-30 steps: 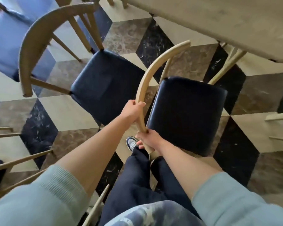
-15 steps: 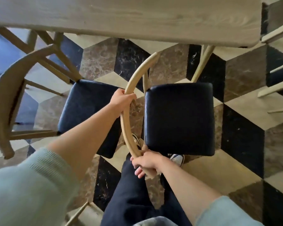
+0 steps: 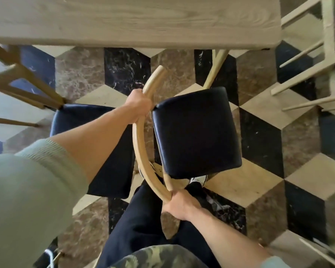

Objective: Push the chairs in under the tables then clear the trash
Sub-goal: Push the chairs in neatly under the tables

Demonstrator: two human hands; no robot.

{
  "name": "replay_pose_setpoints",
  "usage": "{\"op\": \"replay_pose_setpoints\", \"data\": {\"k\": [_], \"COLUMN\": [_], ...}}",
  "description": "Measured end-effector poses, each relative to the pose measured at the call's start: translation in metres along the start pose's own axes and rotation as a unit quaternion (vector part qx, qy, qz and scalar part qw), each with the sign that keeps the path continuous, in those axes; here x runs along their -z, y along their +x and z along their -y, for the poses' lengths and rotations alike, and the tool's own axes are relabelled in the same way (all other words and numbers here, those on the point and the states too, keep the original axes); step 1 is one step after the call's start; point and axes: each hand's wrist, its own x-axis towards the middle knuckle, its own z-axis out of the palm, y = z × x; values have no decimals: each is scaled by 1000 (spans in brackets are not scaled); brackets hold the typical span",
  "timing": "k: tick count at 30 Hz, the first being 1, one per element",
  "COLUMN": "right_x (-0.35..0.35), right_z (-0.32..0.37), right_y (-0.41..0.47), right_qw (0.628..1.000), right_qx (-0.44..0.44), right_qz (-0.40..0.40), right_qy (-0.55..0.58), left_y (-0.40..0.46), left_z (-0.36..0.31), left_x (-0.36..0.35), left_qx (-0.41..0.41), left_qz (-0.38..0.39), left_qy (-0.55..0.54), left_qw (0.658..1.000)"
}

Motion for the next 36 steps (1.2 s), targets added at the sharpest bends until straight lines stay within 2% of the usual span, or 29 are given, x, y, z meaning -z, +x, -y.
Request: {"op": "replay_pose_setpoints", "data": {"k": [5,12,21,36], "right_x": [10,44,71,87], "right_z": [-1,-15,-26,29], "right_y": [-12,-14,-1,7], "right_qw": [995,985,977,965], "right_qx": [7,24,26,76], "right_qz": [-24,-43,-58,-41], "right_qy": [-100,-167,-204,-248], "left_y": [-14,-20,-26,-9], "left_z": [33,37,46,68], "left_x": [20,28,40,85], "left_qx": [17,30,60,96], "left_qz": [-17,-49,-48,-104], "left_qy": [-64,-136,-230,-253], "left_qw": [998,989,970,957]}}
